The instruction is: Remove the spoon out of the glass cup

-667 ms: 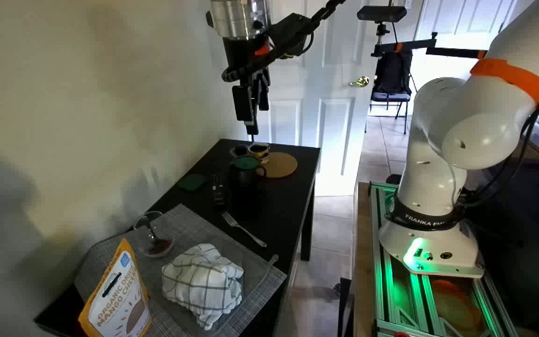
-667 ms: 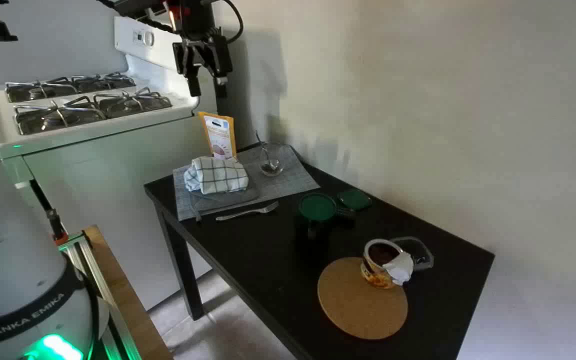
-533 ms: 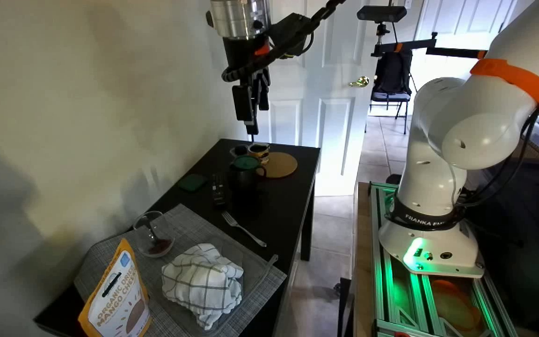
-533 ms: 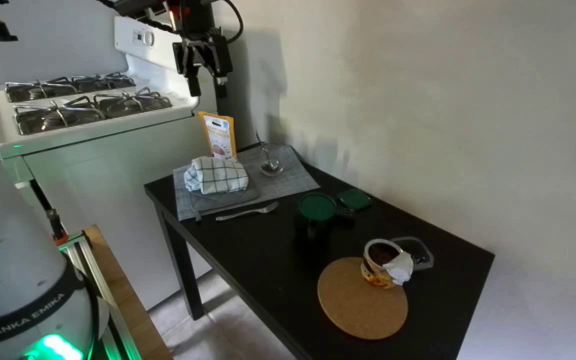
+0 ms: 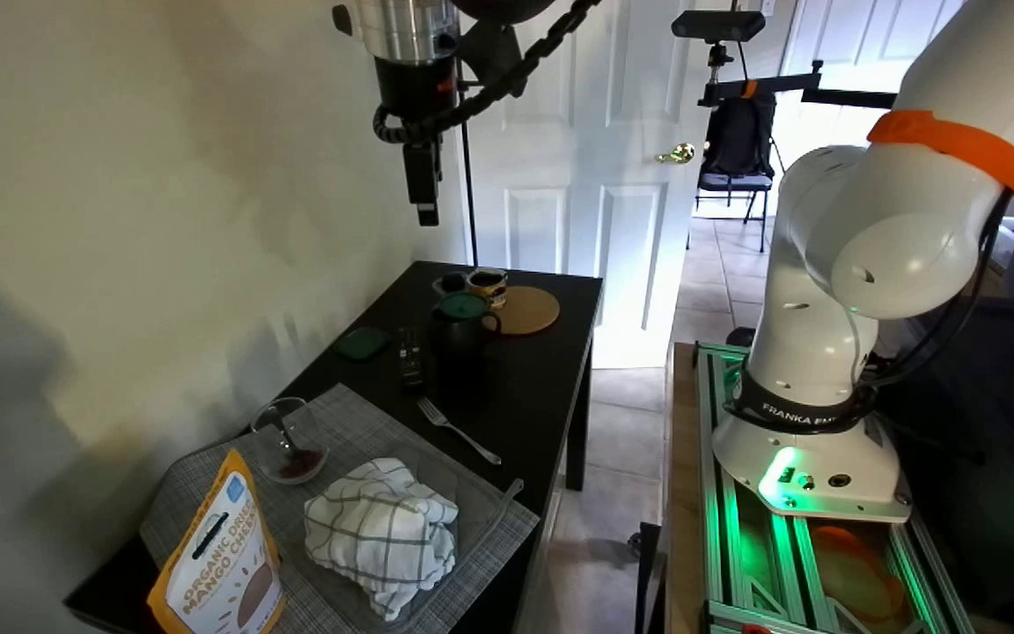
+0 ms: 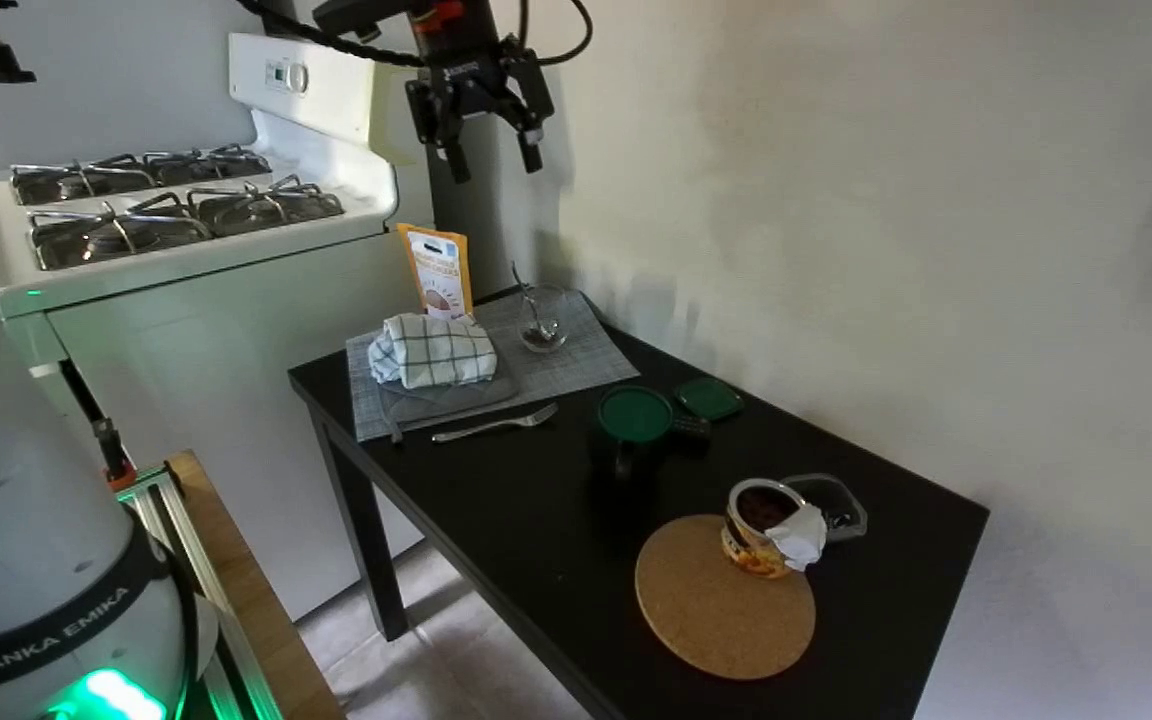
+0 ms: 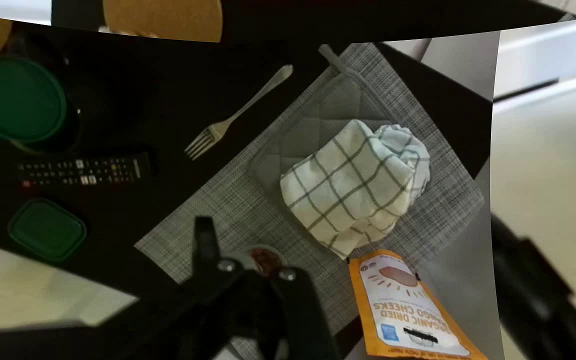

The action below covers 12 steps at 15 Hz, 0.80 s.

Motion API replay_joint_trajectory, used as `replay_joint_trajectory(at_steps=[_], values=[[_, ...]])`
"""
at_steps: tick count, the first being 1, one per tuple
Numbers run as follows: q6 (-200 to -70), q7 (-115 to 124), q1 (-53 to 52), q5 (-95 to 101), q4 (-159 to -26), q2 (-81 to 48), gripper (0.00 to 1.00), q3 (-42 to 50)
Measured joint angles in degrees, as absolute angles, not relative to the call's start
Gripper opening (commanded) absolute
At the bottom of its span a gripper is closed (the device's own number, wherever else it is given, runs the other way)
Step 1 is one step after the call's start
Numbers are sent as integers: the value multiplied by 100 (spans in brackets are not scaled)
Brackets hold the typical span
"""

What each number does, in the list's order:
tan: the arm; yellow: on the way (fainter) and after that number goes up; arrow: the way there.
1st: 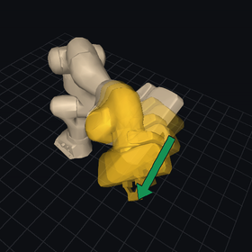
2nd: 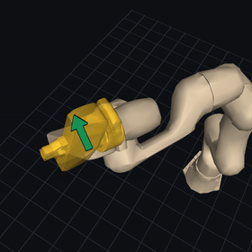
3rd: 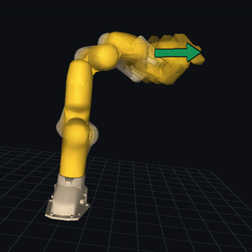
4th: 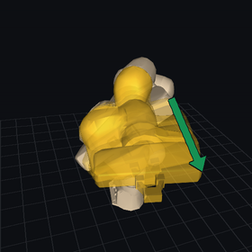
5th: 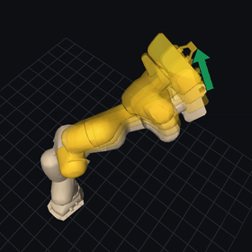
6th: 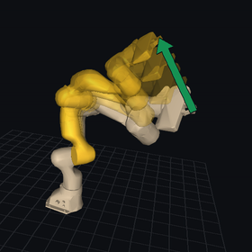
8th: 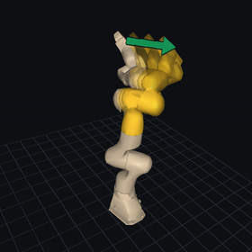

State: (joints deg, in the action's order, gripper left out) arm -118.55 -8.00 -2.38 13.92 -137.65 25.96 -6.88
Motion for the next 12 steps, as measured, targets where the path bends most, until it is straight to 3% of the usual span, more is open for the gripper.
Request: replay_joint_trajectory(at_steps=[6, 12], values=[[-12383, -2466, -629, 833, -13094, 1144, 100, -370], [-12371, -2778, -767, 705, -12865, 863, 100, -367]])
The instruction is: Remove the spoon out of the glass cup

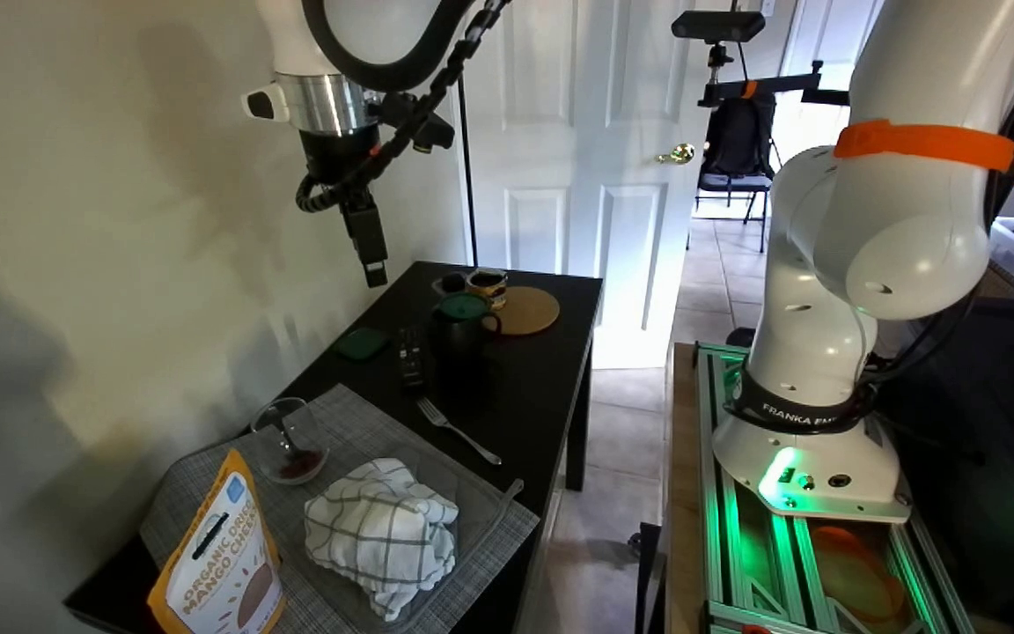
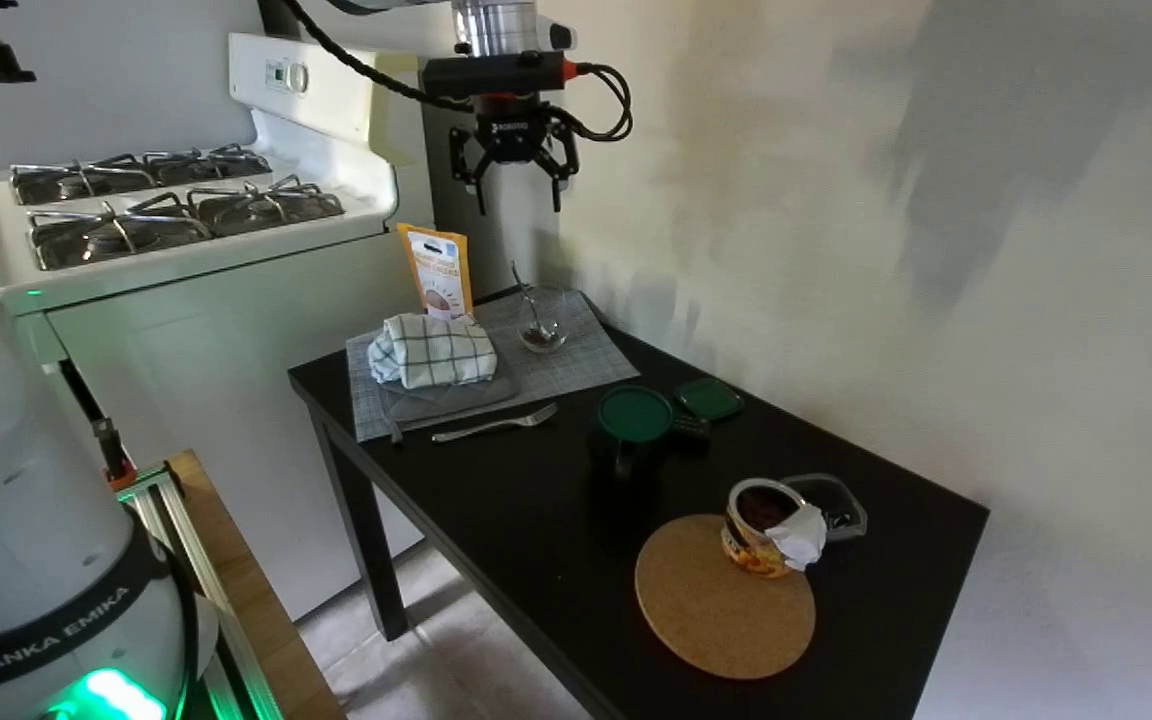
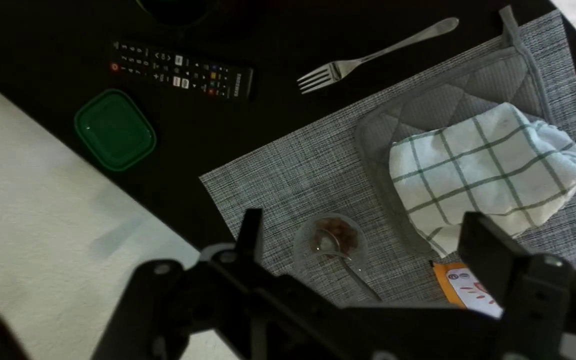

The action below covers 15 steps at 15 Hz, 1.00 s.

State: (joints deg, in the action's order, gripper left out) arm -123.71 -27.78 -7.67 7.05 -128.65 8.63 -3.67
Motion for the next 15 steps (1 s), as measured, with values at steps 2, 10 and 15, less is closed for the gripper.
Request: replay_joint_trajectory(at_steps=[2, 10, 15], values=[[-12369, -2799, -767, 705, -12858, 863, 100, -367], [-12572, -1308, -858, 1407, -13124, 931, 100, -902], [-13498, -680, -877, 1476, -13562, 885, 100, -999]])
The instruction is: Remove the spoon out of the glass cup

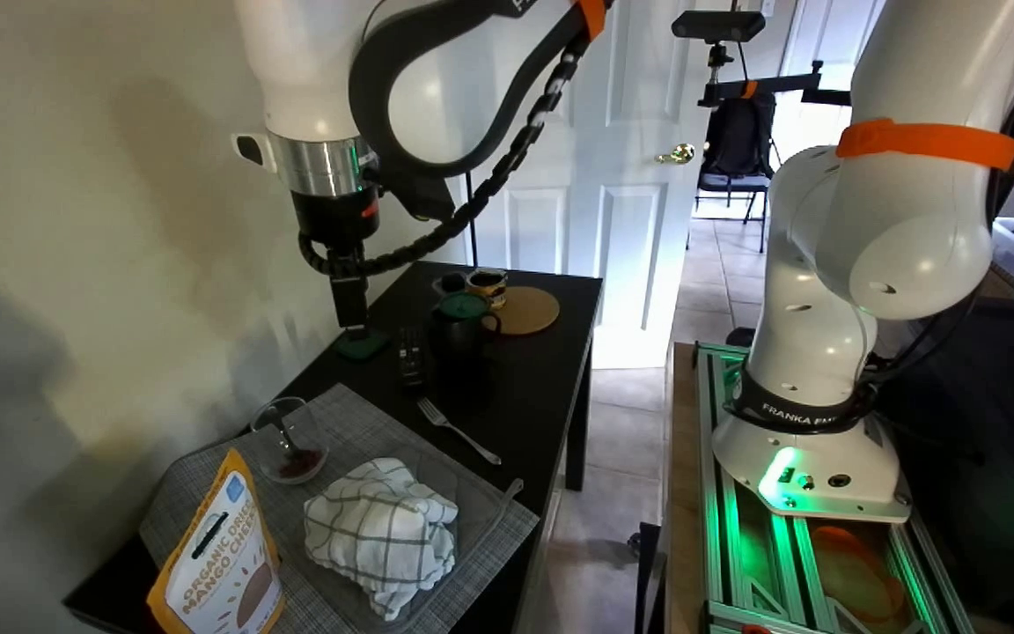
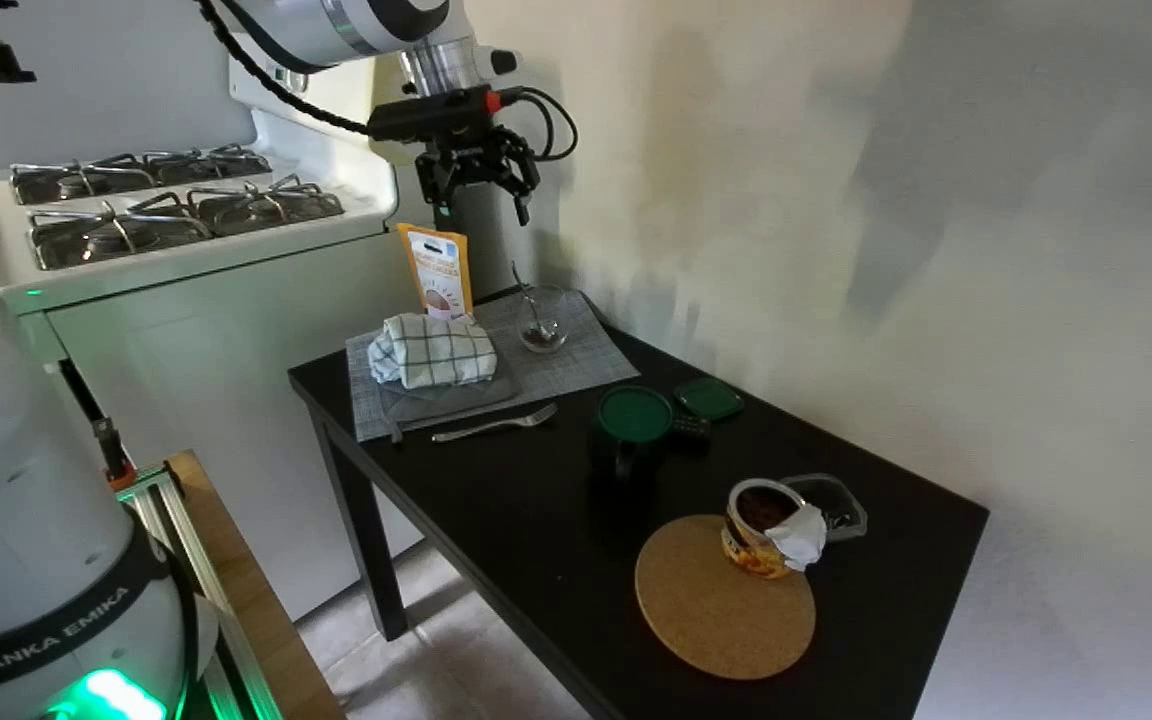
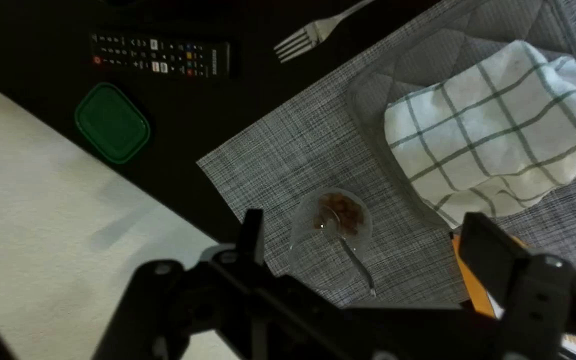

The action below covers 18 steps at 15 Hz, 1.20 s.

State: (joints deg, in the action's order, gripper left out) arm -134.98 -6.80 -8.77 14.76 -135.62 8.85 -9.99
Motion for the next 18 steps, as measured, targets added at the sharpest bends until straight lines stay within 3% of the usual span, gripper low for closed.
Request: replay_joint_trajectory(at_steps=[5, 13, 15, 18], values=[[-14666, -601, -861, 1522, -13823, 417, 100, -981], [-14931, -196, -969, 2640, -13409, -372, 96, -1090], [-14929, -106, -981, 2911, -13235, -589, 91, -1068], [-14924, -94, -1051, 3134, -12961, -917, 76, -1048]])
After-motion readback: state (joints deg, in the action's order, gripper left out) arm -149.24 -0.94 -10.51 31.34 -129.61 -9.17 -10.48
